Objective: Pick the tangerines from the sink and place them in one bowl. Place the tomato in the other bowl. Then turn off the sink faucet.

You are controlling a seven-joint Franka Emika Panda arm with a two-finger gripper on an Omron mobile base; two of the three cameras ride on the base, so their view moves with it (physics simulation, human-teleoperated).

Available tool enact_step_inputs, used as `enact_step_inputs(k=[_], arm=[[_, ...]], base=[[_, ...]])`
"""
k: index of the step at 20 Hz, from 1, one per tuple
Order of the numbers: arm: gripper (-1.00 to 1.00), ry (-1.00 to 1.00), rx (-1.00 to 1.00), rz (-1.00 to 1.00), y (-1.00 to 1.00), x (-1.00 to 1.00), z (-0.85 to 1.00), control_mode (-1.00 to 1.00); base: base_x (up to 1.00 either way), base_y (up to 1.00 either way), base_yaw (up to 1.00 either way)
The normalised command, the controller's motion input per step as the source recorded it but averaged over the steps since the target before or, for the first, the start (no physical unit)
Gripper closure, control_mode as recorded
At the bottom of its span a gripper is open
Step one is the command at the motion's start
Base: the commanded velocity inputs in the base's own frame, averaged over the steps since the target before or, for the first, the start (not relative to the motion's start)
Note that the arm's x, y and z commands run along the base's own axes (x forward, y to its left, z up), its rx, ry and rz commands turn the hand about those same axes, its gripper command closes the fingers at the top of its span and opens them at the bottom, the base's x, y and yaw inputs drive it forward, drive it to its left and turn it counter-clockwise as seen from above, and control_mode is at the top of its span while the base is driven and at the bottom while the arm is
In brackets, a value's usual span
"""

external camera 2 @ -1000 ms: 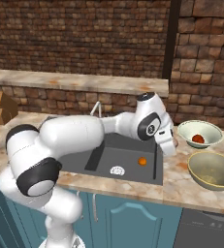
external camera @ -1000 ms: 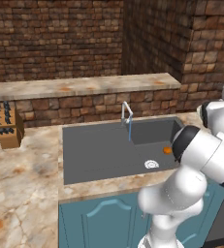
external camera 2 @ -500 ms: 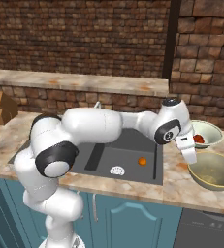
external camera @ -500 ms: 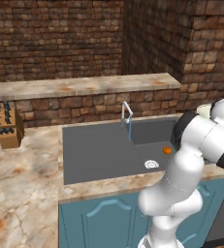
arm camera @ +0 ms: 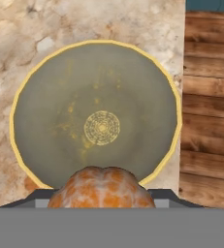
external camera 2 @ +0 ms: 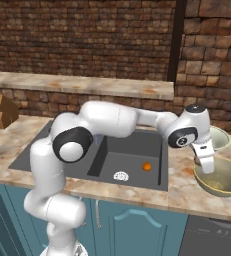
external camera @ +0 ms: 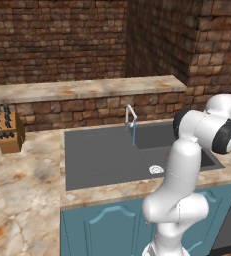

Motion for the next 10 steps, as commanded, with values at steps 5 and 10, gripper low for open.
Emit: enact_step_inputs(k=[5, 10], arm=[[1.0, 0.02, 0.03, 0.0, -0.01, 0.16, -0.16, -1.0], [1.0, 0.01, 0.0, 0.0, 0.0, 0.16, -0.36, -1.0]], base=[[0.0, 0.0, 0.0], [0.0, 0.0, 0.0]])
